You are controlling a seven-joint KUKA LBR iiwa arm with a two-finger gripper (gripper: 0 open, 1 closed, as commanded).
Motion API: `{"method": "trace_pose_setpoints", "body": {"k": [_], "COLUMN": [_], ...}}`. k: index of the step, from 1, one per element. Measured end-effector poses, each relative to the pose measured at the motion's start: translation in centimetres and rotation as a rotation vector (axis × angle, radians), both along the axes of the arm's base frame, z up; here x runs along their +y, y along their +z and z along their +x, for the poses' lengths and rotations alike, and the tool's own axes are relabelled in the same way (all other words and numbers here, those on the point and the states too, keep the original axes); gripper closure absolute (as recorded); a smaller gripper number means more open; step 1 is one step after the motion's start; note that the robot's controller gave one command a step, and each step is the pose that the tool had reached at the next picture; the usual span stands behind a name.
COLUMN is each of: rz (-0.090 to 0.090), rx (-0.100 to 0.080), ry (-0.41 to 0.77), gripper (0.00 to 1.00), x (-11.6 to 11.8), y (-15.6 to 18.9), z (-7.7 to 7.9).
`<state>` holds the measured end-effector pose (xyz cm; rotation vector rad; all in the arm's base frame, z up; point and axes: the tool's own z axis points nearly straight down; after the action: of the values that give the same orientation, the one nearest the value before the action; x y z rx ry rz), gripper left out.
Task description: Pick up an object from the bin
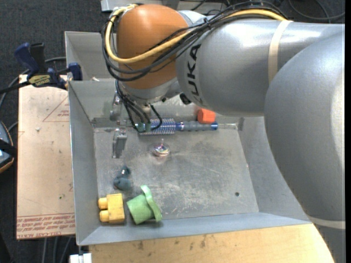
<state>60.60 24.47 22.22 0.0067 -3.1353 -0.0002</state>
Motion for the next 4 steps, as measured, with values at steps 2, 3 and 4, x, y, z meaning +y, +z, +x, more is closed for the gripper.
{"method": "trace_pose_setpoints", "body": {"k": [2,3,4], "rz": [0.006,0.006,0.007], "rx": [-0.006,-0.005,-0.012], "ry": [1.149,1.305,1.364], "gripper": [0.00,0.00,0.00], "x": [1.0,0.6,-0.6], "y": [-12.2,-11.7,-15.0], "z": [-11.5,-12.7,-12.4]}}
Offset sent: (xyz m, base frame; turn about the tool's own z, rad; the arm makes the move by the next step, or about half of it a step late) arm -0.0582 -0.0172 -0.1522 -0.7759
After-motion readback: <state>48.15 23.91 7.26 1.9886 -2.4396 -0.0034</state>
